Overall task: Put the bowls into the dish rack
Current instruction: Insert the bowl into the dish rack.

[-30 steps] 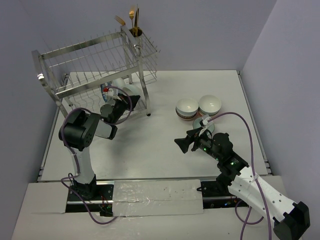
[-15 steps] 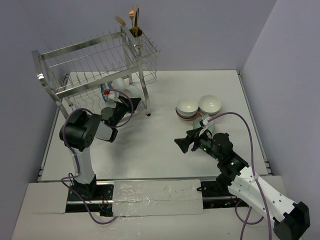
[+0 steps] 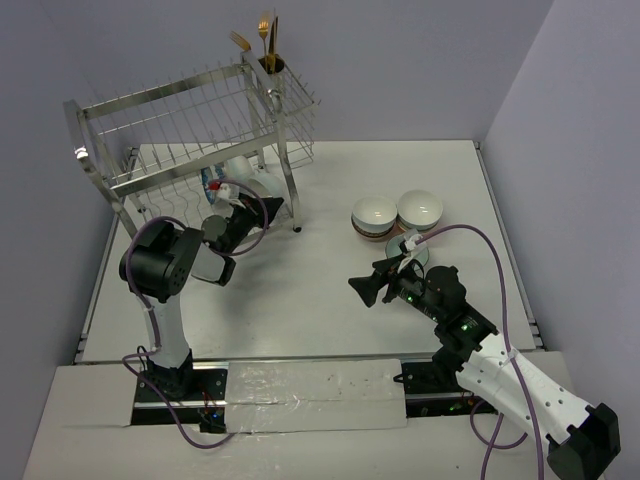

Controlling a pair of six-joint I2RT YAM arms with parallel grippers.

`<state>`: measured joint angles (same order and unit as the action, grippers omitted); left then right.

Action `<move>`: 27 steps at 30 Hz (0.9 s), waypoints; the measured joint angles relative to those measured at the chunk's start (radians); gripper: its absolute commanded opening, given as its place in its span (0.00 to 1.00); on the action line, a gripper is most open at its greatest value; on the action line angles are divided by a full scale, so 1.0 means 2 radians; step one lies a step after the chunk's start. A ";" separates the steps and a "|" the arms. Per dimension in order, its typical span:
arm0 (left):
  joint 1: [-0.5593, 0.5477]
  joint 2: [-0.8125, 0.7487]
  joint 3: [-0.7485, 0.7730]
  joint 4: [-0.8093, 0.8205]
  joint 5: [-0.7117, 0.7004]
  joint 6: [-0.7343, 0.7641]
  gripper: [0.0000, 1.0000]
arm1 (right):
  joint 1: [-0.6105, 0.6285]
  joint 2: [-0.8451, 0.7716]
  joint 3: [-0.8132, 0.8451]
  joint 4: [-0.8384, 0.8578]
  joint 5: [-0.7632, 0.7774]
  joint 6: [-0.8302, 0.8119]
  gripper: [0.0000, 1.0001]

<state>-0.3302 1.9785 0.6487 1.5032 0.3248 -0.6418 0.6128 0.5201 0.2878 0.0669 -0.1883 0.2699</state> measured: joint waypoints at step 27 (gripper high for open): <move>0.024 0.000 0.018 -0.017 0.174 0.001 0.00 | 0.002 0.000 0.000 0.000 0.000 -0.001 0.91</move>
<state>-0.2821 1.9785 0.6853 1.4689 0.6724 -0.6407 0.6178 0.5205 0.2878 0.0669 -0.1890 0.2672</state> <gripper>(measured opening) 0.057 0.907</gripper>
